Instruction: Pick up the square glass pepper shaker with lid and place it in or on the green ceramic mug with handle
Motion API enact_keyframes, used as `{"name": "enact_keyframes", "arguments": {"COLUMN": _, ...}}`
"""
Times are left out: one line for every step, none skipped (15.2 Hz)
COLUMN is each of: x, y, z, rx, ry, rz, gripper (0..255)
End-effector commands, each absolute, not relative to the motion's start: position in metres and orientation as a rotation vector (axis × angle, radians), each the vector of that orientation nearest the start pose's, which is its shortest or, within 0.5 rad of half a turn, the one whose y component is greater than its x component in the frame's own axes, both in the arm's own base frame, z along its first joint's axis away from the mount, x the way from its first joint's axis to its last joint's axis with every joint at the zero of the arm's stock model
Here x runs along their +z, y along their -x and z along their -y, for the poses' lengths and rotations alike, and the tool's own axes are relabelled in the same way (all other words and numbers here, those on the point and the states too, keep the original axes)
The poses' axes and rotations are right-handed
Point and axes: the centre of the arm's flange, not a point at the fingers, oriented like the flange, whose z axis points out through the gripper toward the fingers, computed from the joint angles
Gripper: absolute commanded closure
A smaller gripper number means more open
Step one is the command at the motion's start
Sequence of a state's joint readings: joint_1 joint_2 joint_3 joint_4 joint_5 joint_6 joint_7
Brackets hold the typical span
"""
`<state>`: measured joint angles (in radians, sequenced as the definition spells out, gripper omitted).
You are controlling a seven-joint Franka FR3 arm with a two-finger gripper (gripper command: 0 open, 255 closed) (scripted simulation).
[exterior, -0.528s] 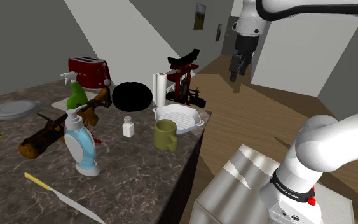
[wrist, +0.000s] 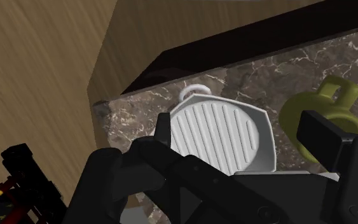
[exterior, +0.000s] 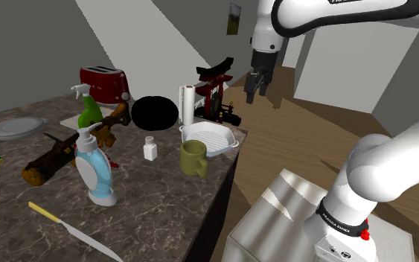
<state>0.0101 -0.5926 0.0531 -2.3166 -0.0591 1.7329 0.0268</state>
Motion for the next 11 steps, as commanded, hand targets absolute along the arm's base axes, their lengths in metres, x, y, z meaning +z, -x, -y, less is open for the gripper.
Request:
{"name": "enact_keyframes", "arguments": {"x": 0.549, "y": -0.389, "z": -0.038, "rx": -0.019, "ry": 3.222, "rz": 0.061, "gripper": 0}}
{"name": "enact_keyframes", "arguments": {"x": 0.544, "y": -0.398, "z": -0.046, "rx": -0.018, "ry": 3.218, "rz": 0.063, "gripper": 0}}
{"name": "enact_keyframes", "arguments": {"x": 0.539, "y": -0.406, "z": -0.055, "rx": -0.018, "ry": 3.215, "rz": 0.064, "gripper": 0}}
{"name": "enact_keyframes", "arguments": {"x": 0.533, "y": -0.415, "z": -0.063, "rx": -0.017, "ry": 3.212, "rz": 0.065, "gripper": 0}}
{"name": "enact_keyframes", "arguments": {"x": 0.528, "y": -0.423, "z": -0.071, "rx": -0.017, "ry": 3.209, "rz": 0.066, "gripper": 0}}
{"name": "enact_keyframes", "arguments": {"x": 0.523, "y": -0.432, "z": -0.079, "rx": -0.016, "ry": 3.206, "rz": 0.067, "gripper": 0}}
{"name": "enact_keyframes", "arguments": {"x": 0.518, "y": -0.440, "z": -0.088, "rx": -0.015, "ry": 3.203, "rz": 0.069, "gripper": 0}}
{"name": "enact_keyframes", "arguments": {"x": 0.513, "y": -0.449, "z": -0.096, "rx": -0.015, "ry": 3.200, "rz": 0.070, "gripper": 0}}
{"name": "enact_keyframes", "arguments": {"x": 0.508, "y": -0.457, "z": -0.104, "rx": -0.014, "ry": 3.197, "rz": 0.071, "gripper": 0}}
{"name": "enact_keyframes", "arguments": {"x": 0.502, "y": -0.466, "z": -0.113, "rx": -0.013, "ry": 3.194, "rz": 0.072, "gripper": 0}}
{"name": "enact_keyframes", "arguments": {"x": 0.497, "y": -0.474, "z": -0.121, "rx": -0.013, "ry": 3.191, "rz": 0.073, "gripper": 0}}
